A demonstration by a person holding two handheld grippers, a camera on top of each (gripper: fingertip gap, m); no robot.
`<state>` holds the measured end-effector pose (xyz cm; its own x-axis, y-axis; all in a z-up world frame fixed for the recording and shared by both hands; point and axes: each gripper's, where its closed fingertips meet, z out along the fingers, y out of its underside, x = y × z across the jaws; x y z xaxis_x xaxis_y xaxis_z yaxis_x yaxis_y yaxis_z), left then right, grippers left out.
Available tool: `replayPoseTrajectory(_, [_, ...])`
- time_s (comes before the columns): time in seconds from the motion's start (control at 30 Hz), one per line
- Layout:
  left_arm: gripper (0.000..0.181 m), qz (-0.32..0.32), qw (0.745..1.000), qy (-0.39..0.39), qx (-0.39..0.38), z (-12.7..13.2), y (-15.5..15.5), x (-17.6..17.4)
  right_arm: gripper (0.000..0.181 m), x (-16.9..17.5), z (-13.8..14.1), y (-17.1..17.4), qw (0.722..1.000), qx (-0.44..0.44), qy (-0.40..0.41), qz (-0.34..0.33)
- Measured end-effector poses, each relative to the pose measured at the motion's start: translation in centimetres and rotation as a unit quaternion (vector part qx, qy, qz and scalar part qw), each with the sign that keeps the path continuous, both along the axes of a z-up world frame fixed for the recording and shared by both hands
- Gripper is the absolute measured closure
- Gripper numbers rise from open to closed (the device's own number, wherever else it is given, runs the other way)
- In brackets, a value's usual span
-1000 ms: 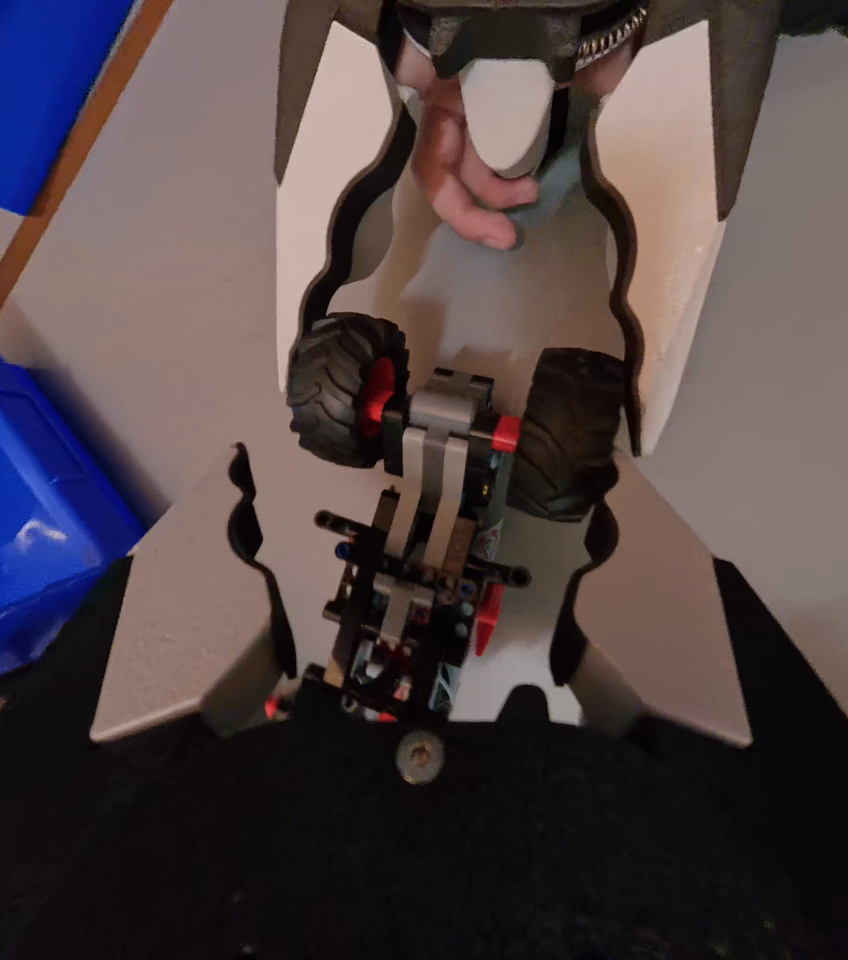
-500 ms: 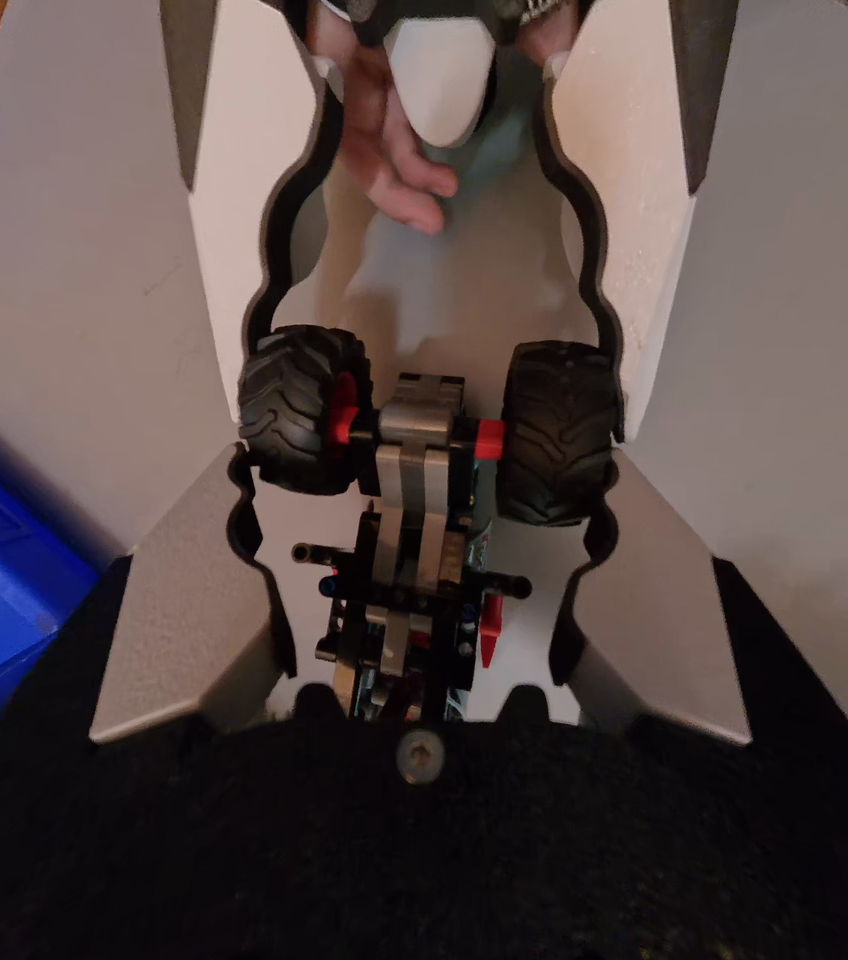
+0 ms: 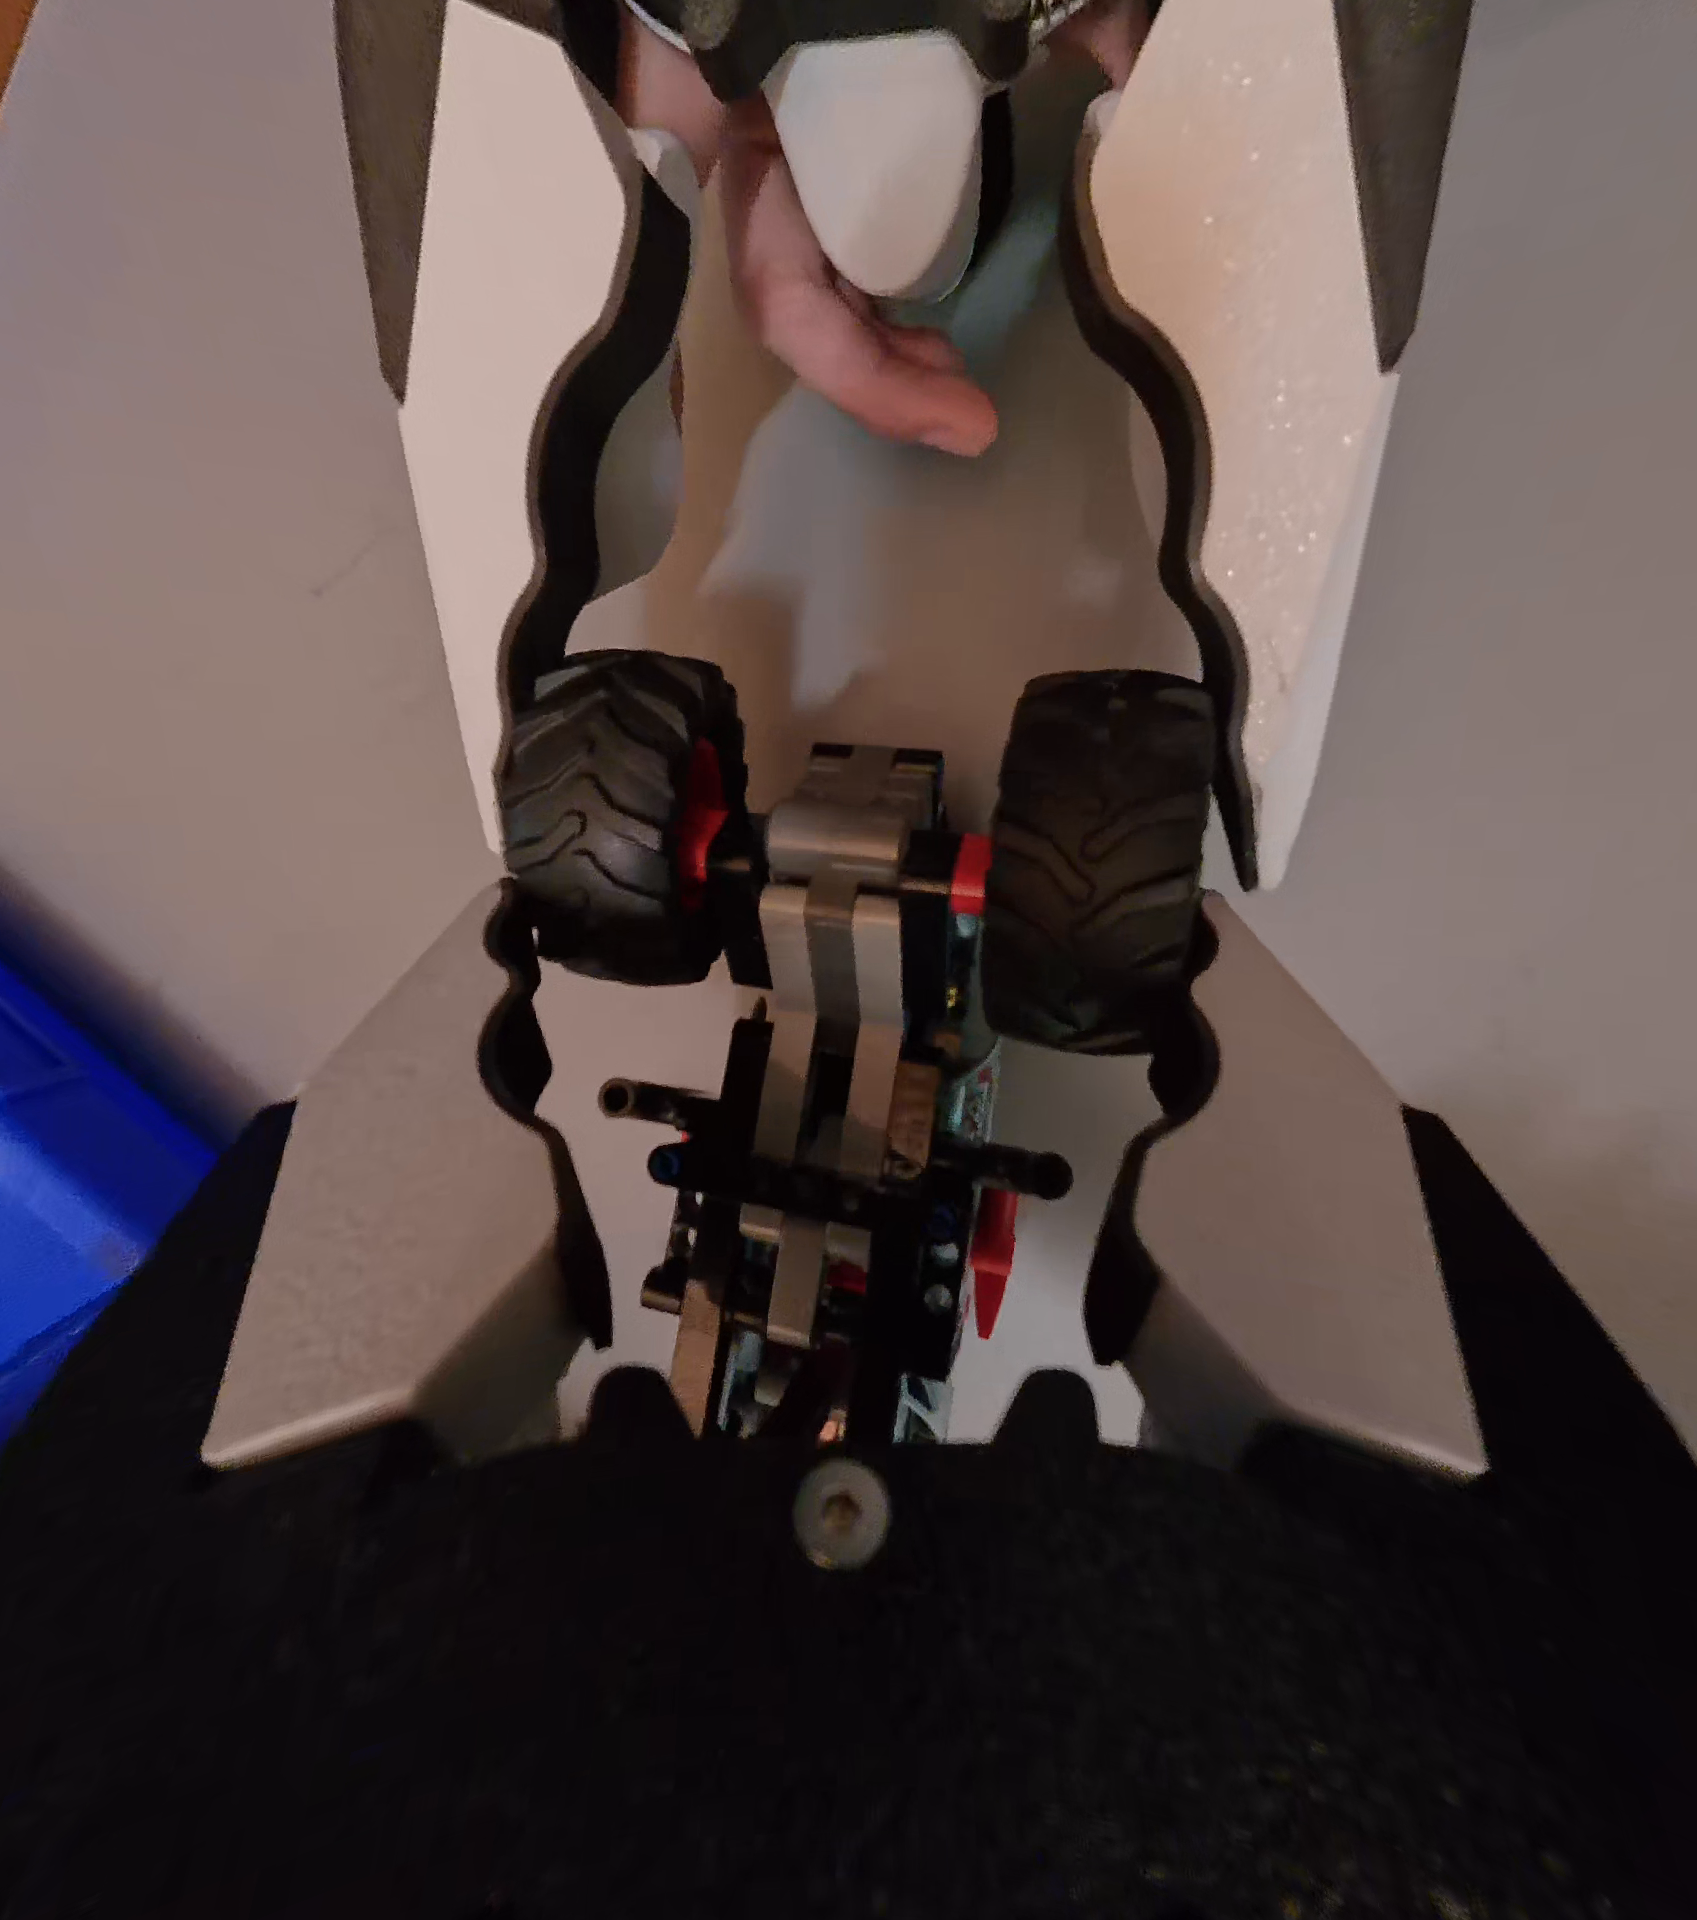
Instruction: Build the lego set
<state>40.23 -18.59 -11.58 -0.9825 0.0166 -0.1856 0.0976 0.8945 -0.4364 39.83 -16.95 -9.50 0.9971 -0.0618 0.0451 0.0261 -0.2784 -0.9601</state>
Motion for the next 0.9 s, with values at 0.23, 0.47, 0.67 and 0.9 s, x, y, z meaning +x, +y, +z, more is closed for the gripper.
replayPoseTrajectory(0.23, [0.064, 0.006, 1.0, 0.008, 0.0, 0.0, -0.1, 0.1, 0.063, 0.1, 0.0, 0.0, 1.0, 0.0, 0.014, -0.003])
replayPoseTrajectory(0.47, [0.053, 0.029, 0.999, 0.01, 0.04, -1.2, 0.8, -0.1, 0.061, 0.0, -0.5, -0.7, 1.0, -0.017, 0.022, -0.012])
replayPoseTrajectory(0.67, [0.055, 0.06, 0.998, 0.024, 0.004, -0.5, 0.6, -0.1, 0.063, 0.2, -0.4, -0.7, 0.999, -0.014, 0.029, -0.018])
replayPoseTrajectory(0.9, [0.081, 0.138, 0.99, 0.022, -0.031, 1.1, 1.4, -0.2, 0.065, 0.8, -0.2, -1.1, 0.997, -0.001, 0.067, -0.036])
